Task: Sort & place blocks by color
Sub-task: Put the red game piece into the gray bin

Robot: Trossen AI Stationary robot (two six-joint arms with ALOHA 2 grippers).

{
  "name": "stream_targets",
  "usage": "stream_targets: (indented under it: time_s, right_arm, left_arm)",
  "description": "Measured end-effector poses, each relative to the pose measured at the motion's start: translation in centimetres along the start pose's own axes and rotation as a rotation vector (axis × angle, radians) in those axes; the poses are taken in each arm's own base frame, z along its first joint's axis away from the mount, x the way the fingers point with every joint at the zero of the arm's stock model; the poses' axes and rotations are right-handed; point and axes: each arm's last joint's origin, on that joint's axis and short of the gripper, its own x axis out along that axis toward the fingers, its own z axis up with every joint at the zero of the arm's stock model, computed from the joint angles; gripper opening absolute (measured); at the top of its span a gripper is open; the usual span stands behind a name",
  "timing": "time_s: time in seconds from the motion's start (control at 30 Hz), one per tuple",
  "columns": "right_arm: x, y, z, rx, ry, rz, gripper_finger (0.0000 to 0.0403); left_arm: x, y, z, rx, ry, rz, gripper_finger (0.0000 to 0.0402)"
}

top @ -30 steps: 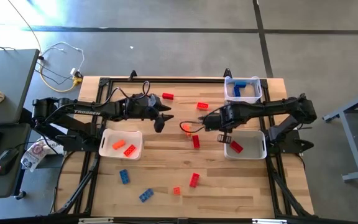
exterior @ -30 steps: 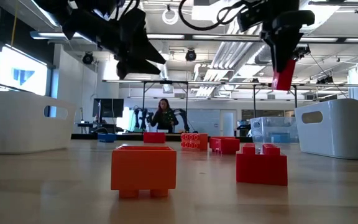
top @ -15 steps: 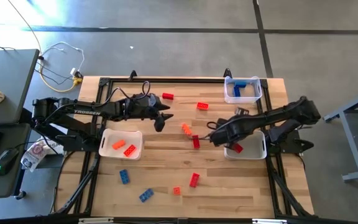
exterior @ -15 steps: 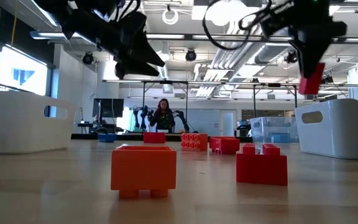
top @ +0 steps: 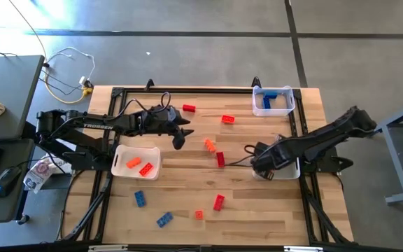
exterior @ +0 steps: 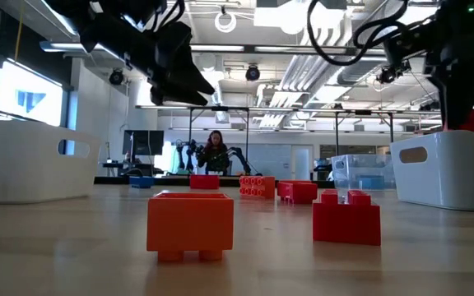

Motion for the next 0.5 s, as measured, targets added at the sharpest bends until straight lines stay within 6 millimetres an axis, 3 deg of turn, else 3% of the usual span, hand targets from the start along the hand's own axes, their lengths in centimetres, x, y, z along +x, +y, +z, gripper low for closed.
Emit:
stream_targets:
  time_s: [0.2, 0.5]
  right_arm:
    - [1.3, -0.4, -1.8, 0.134, -0.076, 0.095, 0.0085]
    - [4.0, -1.2, -3.5, 0.279, -0.036, 0.113, 0.0089]
  left_arm:
    - [0.0, 0.1, -0.2, 0.028, 0.022, 0.006, 0.0209]
    - [0.0, 0.1, -0.2, 0.028, 0.022, 0.008, 0.0209]
